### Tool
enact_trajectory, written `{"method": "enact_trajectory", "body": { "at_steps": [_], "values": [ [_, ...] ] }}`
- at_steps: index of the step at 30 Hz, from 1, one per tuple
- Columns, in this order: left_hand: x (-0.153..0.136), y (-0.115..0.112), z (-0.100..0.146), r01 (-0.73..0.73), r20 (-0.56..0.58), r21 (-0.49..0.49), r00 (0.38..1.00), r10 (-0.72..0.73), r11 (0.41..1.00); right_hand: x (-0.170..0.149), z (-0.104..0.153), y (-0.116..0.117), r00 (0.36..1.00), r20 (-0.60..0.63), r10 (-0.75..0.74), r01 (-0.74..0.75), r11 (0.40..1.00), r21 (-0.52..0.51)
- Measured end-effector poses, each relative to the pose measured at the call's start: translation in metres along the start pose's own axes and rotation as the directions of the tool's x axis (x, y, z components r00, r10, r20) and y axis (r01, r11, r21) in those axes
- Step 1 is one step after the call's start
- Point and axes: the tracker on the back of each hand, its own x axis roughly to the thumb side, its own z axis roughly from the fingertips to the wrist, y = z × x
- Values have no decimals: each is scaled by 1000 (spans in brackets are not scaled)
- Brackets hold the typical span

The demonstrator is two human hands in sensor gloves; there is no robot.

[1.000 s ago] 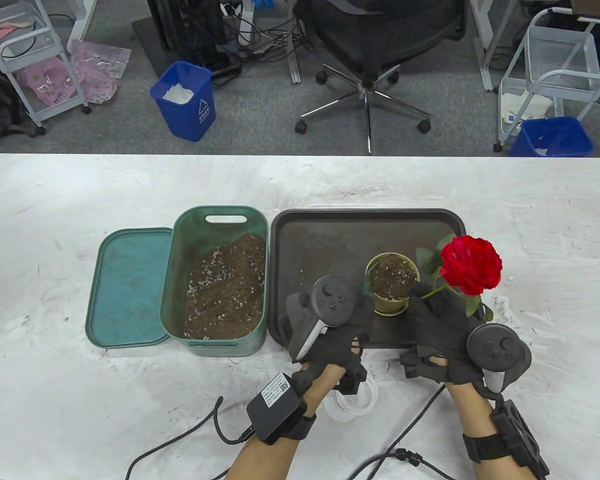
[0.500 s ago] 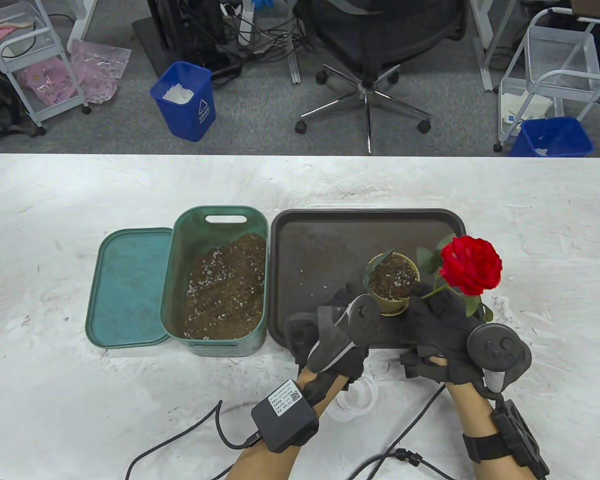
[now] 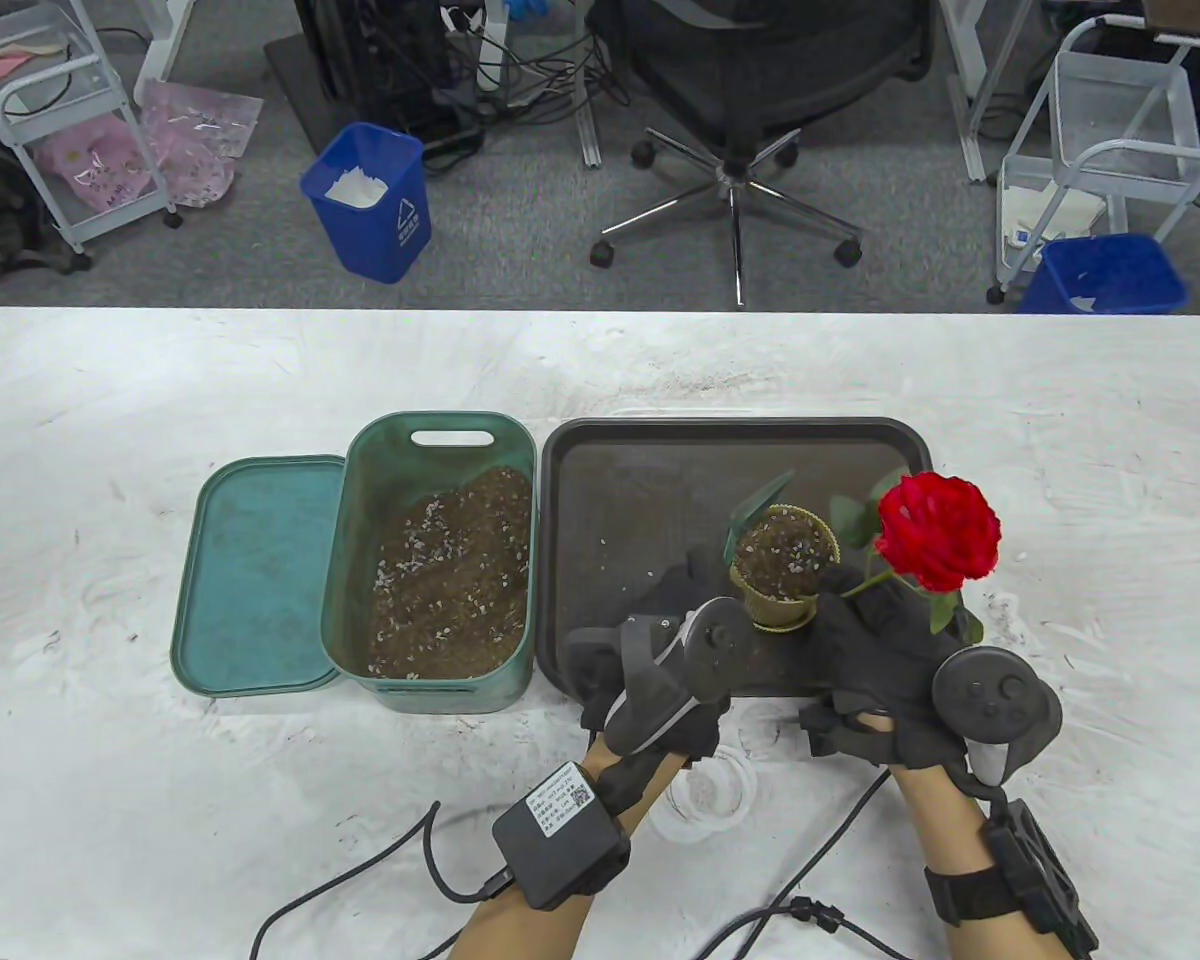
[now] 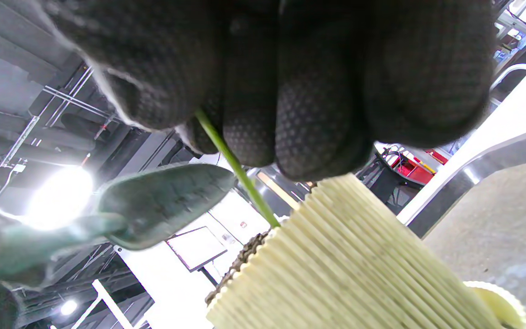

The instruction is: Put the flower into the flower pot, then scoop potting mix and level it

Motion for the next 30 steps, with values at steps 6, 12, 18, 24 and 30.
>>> {"method": "enact_trajectory", "body": {
  "at_steps": [6, 12, 18, 24, 30],
  "values": [
    [-33, 67, 10, -175, -35, 91, 983, 179, 980, 0, 0, 0, 1000, 6, 6, -6, 1000, 3],
    [-71, 123, -5, 65, -130, 45, 990, -59, 997, 0, 0, 1, 1000, 6, 5, -5, 1000, 5],
    [-115, 129, -51, 184, -318, -225, 914, -251, 957, 1, 0, 1, 1000, 8, 3, -3, 1000, 7],
    [-167, 80, -87, 153, -457, -559, 763, -457, 815, 0, 0, 2, 1000, -3, -13, 13, 1000, 10],
    [-215, 38, -100, 37, -568, -616, 671, -476, 787, 0, -1, 1, 1000, -2, -11, 11, 1000, 8]
  ]
}}
